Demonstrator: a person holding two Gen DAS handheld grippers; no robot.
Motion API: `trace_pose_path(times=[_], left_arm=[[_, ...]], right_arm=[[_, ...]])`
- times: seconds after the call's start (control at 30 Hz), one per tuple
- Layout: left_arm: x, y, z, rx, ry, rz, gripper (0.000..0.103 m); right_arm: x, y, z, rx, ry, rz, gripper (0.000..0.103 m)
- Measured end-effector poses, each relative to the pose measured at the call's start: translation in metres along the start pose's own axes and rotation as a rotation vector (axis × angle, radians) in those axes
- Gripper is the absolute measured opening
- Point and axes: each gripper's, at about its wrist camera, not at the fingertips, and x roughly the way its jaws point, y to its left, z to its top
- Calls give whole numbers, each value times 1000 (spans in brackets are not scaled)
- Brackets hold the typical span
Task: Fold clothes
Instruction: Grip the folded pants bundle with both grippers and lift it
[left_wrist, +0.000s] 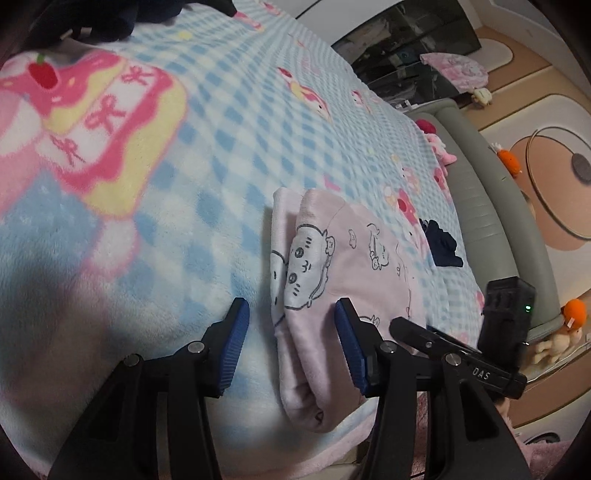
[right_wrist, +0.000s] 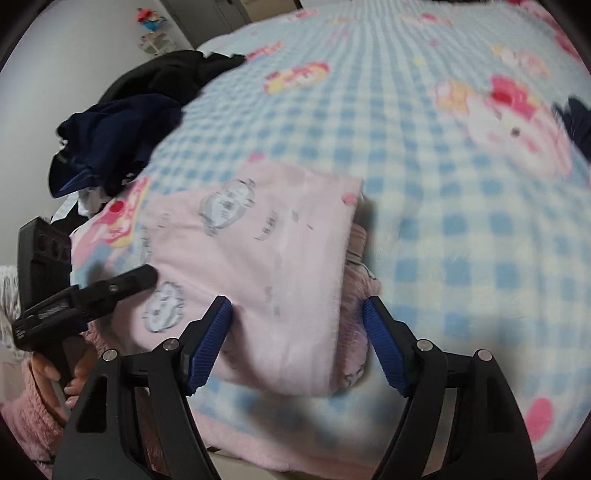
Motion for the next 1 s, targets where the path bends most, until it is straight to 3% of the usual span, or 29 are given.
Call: trace_pose_path(times=[0.07,0.2,0.23,0.27,0.43,0.53,0.6,0.7,0.77,1.0], left_arm=[[2,-1,0,7,4,7,51],[5,-7,-1,30,2,11,56],[4,-10,-2,41,-1,7,56],[3,-14,-2,55,-4,-2,56],[0,-21,-6,71,-8,-32,56],[0,-19,-7,61,-6,-26,44],[0,-23,-5,78,-5,14,34],[-12,-40,-4,126,-23,56,29],[-22,-50,-4,136,-40,48,28],[-21,-106,-6,256,1,36,28]], right_arm=[[12,-10,-1,59,34,68,80],[18,-16,-2,72,25,109,83],[16,-14,-3,70,18,108,81],[14,-10,-4,63,11,109,73],[5,-12,-6,105,-18,184,68],[7,-21,-7,151,-26,217,66],[8,-17,-6,132,-25,186,65],[-1,-2,-3,79,-41,120,55],[-22,4,-3,61,-87,113,49],[-62,-7,-9,110,-120,108,48]])
